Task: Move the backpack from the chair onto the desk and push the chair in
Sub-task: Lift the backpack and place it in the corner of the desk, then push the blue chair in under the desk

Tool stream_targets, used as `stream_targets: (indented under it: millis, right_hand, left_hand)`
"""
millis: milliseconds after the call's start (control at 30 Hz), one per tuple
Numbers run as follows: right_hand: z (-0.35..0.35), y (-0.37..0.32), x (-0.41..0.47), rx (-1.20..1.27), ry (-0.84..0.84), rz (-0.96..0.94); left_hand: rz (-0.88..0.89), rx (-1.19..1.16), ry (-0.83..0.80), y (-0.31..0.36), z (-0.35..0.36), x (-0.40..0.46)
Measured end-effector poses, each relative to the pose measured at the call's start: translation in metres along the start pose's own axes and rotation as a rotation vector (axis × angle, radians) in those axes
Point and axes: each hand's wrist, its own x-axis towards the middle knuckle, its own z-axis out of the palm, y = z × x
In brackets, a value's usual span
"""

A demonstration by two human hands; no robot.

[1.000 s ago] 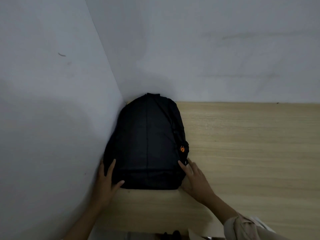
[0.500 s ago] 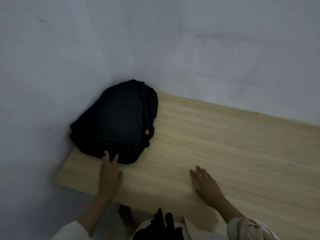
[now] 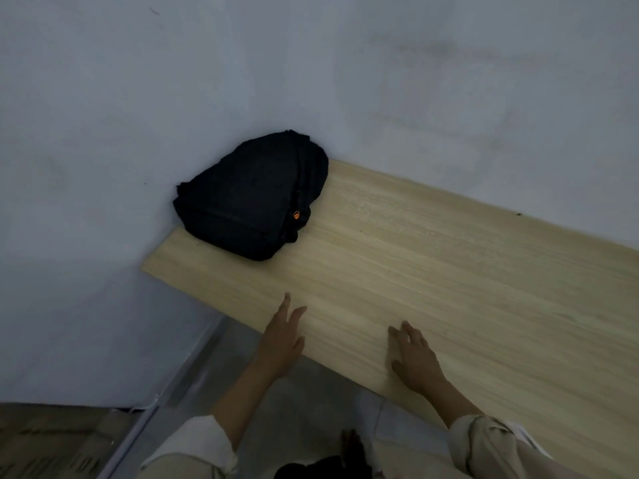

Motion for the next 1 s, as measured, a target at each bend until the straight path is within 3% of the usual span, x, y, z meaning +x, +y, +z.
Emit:
stream_targets:
  millis: [467,1000]
  right_hand:
    - [0.060,-0.039,-0.069,-0.046,-0.057,-0.143]
    - [0.151,-0.086,-0.270,0.100,0.012,-0.334]
  left_hand:
    - [-0.168,-0.030,0.137,-0.041,0.022,-0.164]
    - [-0.210,-0.077,0.169,-0.014,0.073,-0.375]
